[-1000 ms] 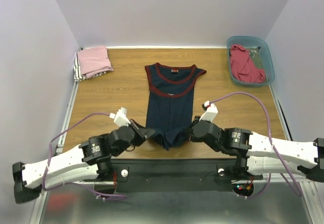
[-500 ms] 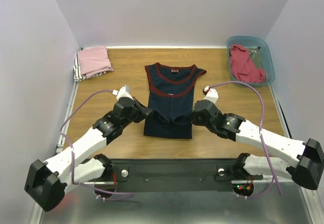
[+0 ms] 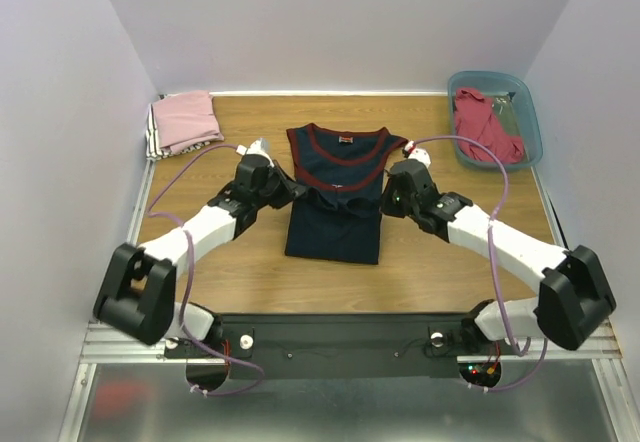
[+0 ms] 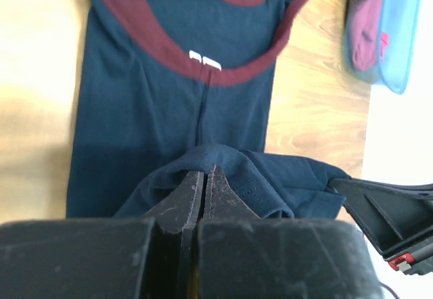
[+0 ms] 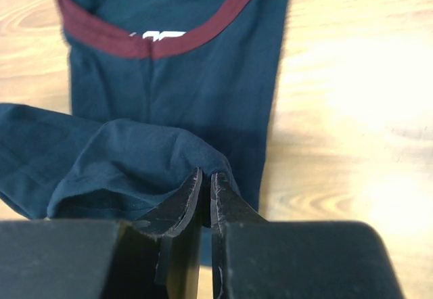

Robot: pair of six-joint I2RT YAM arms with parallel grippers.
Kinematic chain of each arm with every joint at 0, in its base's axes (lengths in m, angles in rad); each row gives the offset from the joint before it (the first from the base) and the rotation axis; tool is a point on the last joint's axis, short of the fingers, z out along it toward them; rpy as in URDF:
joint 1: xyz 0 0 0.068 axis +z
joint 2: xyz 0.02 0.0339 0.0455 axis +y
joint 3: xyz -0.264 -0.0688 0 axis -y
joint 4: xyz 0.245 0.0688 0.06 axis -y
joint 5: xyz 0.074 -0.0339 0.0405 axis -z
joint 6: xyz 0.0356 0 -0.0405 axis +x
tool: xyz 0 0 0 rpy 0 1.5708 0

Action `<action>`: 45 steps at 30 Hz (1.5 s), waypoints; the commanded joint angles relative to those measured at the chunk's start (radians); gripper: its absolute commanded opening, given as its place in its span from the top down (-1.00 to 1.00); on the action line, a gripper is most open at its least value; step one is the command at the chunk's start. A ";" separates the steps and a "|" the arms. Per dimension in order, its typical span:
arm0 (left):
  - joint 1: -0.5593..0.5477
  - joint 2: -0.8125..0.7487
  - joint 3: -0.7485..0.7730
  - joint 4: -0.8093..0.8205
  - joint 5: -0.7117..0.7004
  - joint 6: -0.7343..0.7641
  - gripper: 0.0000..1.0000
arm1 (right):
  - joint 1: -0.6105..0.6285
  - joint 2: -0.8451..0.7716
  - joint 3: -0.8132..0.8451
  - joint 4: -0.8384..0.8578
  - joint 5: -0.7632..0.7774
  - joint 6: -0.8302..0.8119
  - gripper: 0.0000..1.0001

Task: Fold and stack the tank tops
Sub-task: Fold the tank top

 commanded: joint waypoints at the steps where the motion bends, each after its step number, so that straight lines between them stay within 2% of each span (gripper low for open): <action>1: 0.038 0.129 0.086 0.162 0.101 0.067 0.74 | -0.065 0.086 0.050 0.096 -0.070 -0.050 0.72; 3: 0.041 0.207 0.126 0.162 0.104 0.082 0.37 | -0.093 0.113 0.060 0.111 -0.073 -0.066 0.23; 4: 0.047 0.220 0.130 0.168 0.103 0.081 0.23 | -0.098 0.124 0.064 0.131 -0.073 -0.086 -0.19; 5: 0.051 0.215 0.117 0.182 0.103 0.071 0.18 | -0.108 0.139 0.073 0.134 -0.070 -0.095 -0.34; 6: 0.054 0.203 0.106 0.208 0.100 0.056 0.01 | -0.111 0.148 0.101 0.134 -0.070 -0.105 -0.56; 7: 0.062 0.189 0.097 0.208 0.084 0.050 -0.14 | -0.114 0.151 0.115 0.133 -0.062 -0.121 -0.64; 10: 0.082 0.124 0.074 0.178 0.029 0.044 -0.20 | -0.116 0.162 0.155 0.130 -0.053 -0.145 -0.96; 15: 0.076 -0.039 0.008 0.119 -0.055 0.007 -0.13 | -0.108 0.145 0.127 0.104 -0.096 -0.126 -0.91; 17: 0.056 -0.068 -0.012 0.089 -0.083 -0.014 -0.05 | -0.075 0.116 0.080 0.104 -0.088 -0.103 -0.68; 18: 0.032 -0.090 -0.028 0.079 -0.100 -0.022 -0.01 | -0.055 0.105 0.066 0.105 -0.061 -0.096 -0.41; 21: -0.031 -0.101 -0.058 0.079 -0.126 -0.065 0.30 | 0.048 0.096 0.058 0.113 -0.016 -0.089 -0.24; 23: -0.103 -0.075 -0.075 0.093 -0.143 -0.108 0.64 | 0.068 0.163 0.084 0.111 -0.016 -0.105 -0.21; 25: -0.158 -0.039 -0.091 0.137 -0.140 -0.126 0.88 | 0.070 0.252 0.132 0.111 -0.007 -0.117 -0.15; 27: -0.186 0.031 -0.095 0.154 -0.138 -0.146 1.00 | 0.067 0.321 0.187 0.113 -0.013 -0.135 -0.13; 34: -0.229 0.172 -0.187 0.204 -0.143 -0.234 1.00 | 0.016 0.530 0.316 0.111 -0.004 -0.172 -0.09; 39: -0.229 0.247 -0.209 0.165 -0.143 -0.239 1.00 | -0.056 0.584 0.440 0.105 -0.007 -0.188 -0.09; 45: -0.225 0.242 -0.255 0.153 -0.128 -0.237 1.00 | -0.131 0.653 0.534 0.073 -0.016 -0.192 -0.14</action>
